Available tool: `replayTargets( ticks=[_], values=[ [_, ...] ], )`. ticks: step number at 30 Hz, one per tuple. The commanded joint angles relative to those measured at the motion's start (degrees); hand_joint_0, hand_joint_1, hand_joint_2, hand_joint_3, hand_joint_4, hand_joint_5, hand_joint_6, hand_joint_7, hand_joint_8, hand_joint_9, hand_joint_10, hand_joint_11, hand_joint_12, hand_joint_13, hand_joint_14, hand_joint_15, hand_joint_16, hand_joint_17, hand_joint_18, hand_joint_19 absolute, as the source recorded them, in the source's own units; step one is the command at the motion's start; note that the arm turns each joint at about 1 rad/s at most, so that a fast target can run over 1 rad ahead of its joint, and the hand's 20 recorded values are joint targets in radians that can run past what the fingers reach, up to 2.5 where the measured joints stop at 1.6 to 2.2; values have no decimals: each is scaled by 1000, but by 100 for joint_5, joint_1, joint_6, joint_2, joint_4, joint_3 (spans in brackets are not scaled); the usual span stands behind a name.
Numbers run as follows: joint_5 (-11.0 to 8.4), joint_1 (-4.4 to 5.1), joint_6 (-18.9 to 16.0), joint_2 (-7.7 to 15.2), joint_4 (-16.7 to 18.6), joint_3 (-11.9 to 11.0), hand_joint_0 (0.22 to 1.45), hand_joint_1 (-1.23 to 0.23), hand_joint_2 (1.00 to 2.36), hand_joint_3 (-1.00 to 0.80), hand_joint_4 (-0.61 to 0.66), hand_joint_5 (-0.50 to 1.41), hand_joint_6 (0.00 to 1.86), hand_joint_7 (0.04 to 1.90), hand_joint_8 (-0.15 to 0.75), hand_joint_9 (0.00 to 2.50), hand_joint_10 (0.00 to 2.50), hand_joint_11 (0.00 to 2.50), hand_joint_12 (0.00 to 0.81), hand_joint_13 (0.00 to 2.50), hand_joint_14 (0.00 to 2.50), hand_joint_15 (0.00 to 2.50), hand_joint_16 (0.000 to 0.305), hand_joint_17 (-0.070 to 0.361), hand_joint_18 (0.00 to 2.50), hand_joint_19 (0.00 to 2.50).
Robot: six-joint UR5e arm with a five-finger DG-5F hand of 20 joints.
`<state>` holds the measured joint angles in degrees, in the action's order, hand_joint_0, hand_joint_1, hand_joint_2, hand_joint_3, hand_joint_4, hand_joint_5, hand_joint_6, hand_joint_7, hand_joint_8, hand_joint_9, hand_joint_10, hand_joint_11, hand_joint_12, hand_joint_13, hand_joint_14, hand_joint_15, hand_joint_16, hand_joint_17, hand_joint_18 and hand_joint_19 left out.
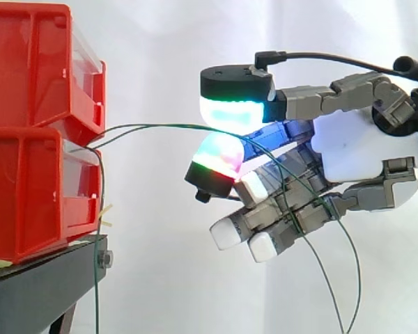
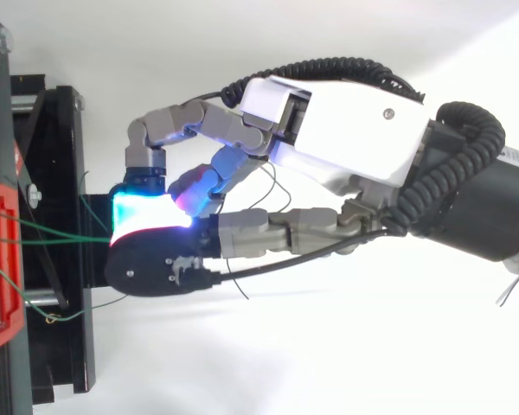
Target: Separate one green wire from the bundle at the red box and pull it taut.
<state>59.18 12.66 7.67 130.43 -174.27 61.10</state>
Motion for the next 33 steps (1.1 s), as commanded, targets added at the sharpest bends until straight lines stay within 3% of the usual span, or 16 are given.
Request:
replayTargets(
  ticks=[1,7,23,30,33],
  values=[
    [-3,0,-2,0,-2,-1,628,-737,1015,-293,221,-200,774,1278,365,969,18,726,394,893,16,452,59,134,766,519],
    [-3,9,-2,0,-11,-1,615,-685,1013,-344,225,-191,768,1234,370,1006,20,724,398,900,17,443,59,133,775,527],
    [-38,35,15,0,-116,-1,595,-659,1006,-426,218,-175,720,1324,378,1028,18,729,402,899,17,449,60,134,780,529],
    [-55,53,-11,0,-125,-1,514,-587,1000,-500,240,-166,720,1309,399,1064,20,727,421,916,15,444,63,142,806,518],
    [-55,44,-11,0,-116,7,501,-637,1000,-500,249,-164,719,1318,402,1070,17,728,424,918,15,447,64,144,814,514]
  ],
)
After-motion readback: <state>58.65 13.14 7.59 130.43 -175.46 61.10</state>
